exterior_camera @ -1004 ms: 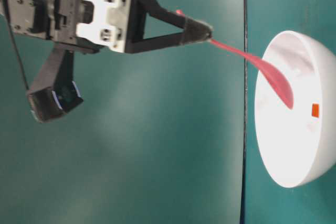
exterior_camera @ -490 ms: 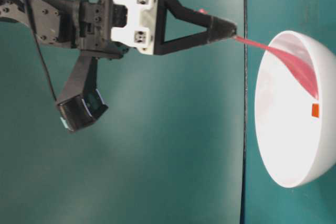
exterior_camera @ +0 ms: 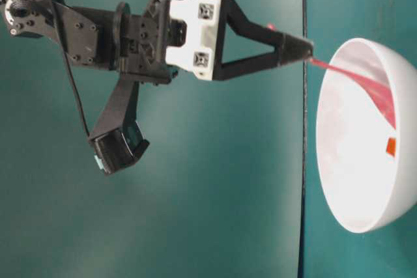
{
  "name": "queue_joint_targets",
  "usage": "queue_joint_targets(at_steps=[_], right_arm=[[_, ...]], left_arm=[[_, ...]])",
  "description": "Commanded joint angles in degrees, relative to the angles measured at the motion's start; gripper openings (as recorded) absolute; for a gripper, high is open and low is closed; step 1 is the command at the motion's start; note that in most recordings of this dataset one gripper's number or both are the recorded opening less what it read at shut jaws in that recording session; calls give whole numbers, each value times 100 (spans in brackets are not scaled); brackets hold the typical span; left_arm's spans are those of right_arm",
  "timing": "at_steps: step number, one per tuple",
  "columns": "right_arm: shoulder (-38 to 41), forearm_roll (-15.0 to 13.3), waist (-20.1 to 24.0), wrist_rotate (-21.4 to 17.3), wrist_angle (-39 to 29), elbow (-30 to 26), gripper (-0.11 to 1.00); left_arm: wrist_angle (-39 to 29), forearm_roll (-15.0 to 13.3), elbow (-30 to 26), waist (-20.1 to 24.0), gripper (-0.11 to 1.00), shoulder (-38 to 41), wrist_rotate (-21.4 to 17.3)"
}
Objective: Grip the spoon and scoop the red block from the bowl with right arm.
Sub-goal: 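Lower the spoon bowl into the white bowl beside the red cube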
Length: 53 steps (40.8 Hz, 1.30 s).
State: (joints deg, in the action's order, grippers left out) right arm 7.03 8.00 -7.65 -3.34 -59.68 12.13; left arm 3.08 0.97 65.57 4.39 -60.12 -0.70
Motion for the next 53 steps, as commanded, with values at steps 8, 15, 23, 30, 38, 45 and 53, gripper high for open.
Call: queue_joint_targets(at_steps=[8, 15, 23, 30, 38, 45, 53], right_arm=[[-18, -18, 18, -44, 334, -114, 24], [-9, -18, 18, -88, 571, -114, 24], [-18, -18, 35, -114, 826, -88, 24], [-35, -18, 97, -105, 967, -44, 24], [-132, -18, 185, -123, 1195, 167, 24], [-290, -9, 255, -158, 1433, 466, 24], [-439, -9, 308, -396, 1784, 738, 24]], left_arm=[[26, 0, -158, 9, 0, 18, -9], [26, 0, -158, 9, 0, 18, -9], [35, 0, -158, 9, 0, 18, -9], [62, 0, -158, 18, 0, 18, -9], [62, 0, -167, 18, 0, 9, 0], [26, 0, -185, 18, 0, -123, -9], [-88, 0, -211, 18, 0, -211, -9]])
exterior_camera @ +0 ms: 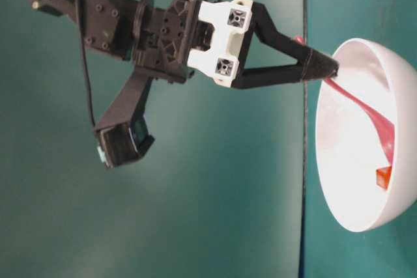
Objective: Grip the spoon and scoop the red block from the bowl with right arm.
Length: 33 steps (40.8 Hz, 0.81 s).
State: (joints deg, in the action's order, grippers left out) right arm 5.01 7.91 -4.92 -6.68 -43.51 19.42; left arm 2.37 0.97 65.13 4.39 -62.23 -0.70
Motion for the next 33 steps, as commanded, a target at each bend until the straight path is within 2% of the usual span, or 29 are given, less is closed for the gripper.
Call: queue_joint_targets(at_steps=[1, 15, 25, 33], right_arm=[[-255, -9, 44, -97, 220, 53, 24], [-369, 0, 211, -167, 615, 519, 24], [-492, 0, 237, -193, 1204, 932, 24], [-519, -9, 246, -202, 1371, 1011, 24]], left_arm=[[-53, 0, -167, 9, 0, 9, -9], [-158, 0, -167, 9, 0, 0, 0], [-272, 0, -167, 18, 0, 0, 9], [-281, 0, -167, 18, 0, 0, 9]])
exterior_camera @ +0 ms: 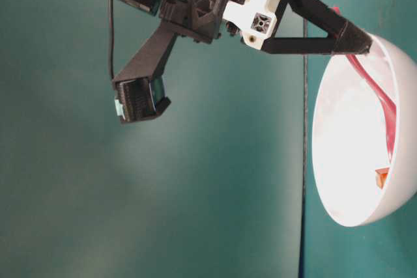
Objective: Grip the spoon and scoop the red block from the bowl with right arm.
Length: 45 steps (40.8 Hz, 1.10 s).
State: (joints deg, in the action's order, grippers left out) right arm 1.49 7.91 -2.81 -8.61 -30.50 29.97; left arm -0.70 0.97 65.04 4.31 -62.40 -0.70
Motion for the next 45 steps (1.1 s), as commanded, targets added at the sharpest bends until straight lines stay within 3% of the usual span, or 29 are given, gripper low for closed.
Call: queue_joint_targets(at_steps=[1, 34, 45], right_arm=[[-167, -9, 26, -9, 79, -44, 24], [-343, -9, 26, 0, 958, 316, 24], [-545, 9, 26, -9, 396, 114, 24]], left_arm=[[26, 0, -158, 18, 0, 18, 9], [26, 0, -167, 18, 0, 9, 9], [26, 0, -167, 26, 0, 18, 9]])
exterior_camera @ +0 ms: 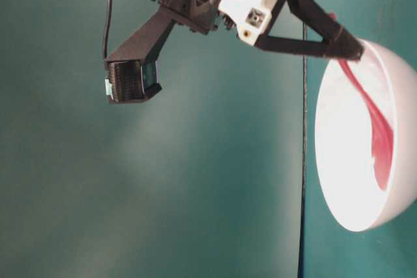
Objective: Grip the spoon and scoop the red block from the bowl with right arm.
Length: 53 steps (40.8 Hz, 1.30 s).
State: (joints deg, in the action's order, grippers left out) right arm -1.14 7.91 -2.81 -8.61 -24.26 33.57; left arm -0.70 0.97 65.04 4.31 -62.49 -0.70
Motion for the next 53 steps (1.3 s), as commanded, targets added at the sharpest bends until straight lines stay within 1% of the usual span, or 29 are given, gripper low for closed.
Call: queue_joint_targets(at_steps=[1, 5, 8, 10, 12, 17, 22, 29, 33, 38, 43, 53], right_arm=[[-316, 0, 26, -9, -334, -308, 24], [-483, 9, -9, -18, -940, -650, 24], [-545, 9, -70, -26, -1521, -993, 24], [-536, 26, -132, -26, -2065, -1318, 24], [-501, 35, -176, -35, -2417, -1521, 24], [-229, 158, -316, -211, -3375, -2057, 24], [53, 185, -387, -229, -3946, -2452, 24], [299, 290, -475, -229, -4526, -2786, 24], [404, 378, -501, -229, -4816, -2848, 24], [527, 571, -527, -220, -5098, -2865, 24], [633, 659, -527, -220, -5133, -2865, 24], [835, 650, -527, -132, -5036, -2865, 24]], left_arm=[[26, 0, -167, 26, 0, 18, 9], [26, 0, -167, 18, 0, 26, 9], [35, 0, -167, 18, 0, 26, 9], [35, 0, -167, 18, 0, 26, 9], [35, 0, -167, 18, 0, 26, 9], [53, 0, -167, 18, 0, 35, 9], [62, 0, -158, 18, 0, 44, 9], [70, 0, -158, 26, 0, 35, 9], [70, 0, -167, 26, 0, 44, 9], [70, 0, -158, 26, 0, 44, 9], [70, 0, -158, 18, 0, 53, 0], [70, 0, -158, 18, 0, 44, 0]])
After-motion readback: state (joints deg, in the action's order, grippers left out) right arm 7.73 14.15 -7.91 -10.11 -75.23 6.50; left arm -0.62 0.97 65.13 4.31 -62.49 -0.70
